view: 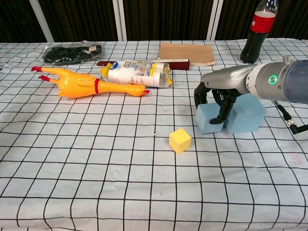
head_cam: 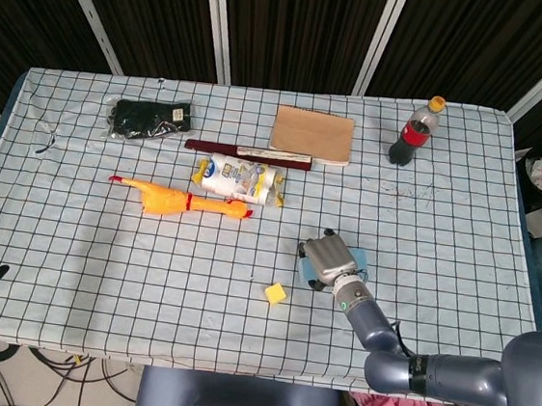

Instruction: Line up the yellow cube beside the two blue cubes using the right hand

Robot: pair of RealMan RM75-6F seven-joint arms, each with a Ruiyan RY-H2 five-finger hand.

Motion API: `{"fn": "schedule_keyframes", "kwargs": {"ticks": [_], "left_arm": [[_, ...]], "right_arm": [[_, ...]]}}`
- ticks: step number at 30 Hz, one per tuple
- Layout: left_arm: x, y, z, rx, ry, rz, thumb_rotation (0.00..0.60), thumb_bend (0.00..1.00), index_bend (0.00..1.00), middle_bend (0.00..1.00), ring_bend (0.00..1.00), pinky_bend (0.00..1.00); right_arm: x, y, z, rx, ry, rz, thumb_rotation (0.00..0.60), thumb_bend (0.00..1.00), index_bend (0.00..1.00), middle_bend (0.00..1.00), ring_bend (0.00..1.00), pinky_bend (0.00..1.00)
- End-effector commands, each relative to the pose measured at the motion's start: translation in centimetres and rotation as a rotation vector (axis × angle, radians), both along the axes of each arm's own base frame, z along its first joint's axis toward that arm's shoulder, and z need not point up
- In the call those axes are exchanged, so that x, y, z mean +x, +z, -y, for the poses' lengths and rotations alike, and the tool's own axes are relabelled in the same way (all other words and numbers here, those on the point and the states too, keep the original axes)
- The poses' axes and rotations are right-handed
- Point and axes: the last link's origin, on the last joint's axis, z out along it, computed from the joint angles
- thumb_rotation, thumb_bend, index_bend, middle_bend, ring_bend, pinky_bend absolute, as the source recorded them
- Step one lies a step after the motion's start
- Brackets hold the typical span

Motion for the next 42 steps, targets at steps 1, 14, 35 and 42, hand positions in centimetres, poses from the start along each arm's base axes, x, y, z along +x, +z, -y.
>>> {"fn": "schedule_keyframes", "kwargs": {"ticks": [1,14,35,42], "left_arm": [[0.0,0.0,0.0,0.0,0.0,0.001,0.6,0.04,0.21,0.1,0.0,0.0],[0.0,0.0,0.0,0.0,-0.001,0.0,0.6,0.04,0.21,0.1,0.0,0.0],[0.0,0.1,0.2,0.0,-0.002,0.002,0.6,0.04,0.21,0.1,0.0,0.0],[0.0,0.1,0.2,0.001,-0.002,0.0,0.6,0.04,0.21,0.1,0.0,0.0]], "right_arm": [[-0.1,0.0,0.0,-0.003,-0.004,-0.002,0.6,0.35,0.41,0.32,0.47,0.13],[0.0,0.1,-0.2,-0.003,-0.019,-0.027,0.6,0.29,0.24,0.28,0.47,0.13],[0.7,0.9,-0.8,-0.022,0.001,-0.033,0.6,0.29,0.22,0.22,0.45,0.13],[1.2,1.7,-1.2,-0.038,0.023,-0.029,0.6,0.29,0.22,0.22,0.45,0.13]]}}
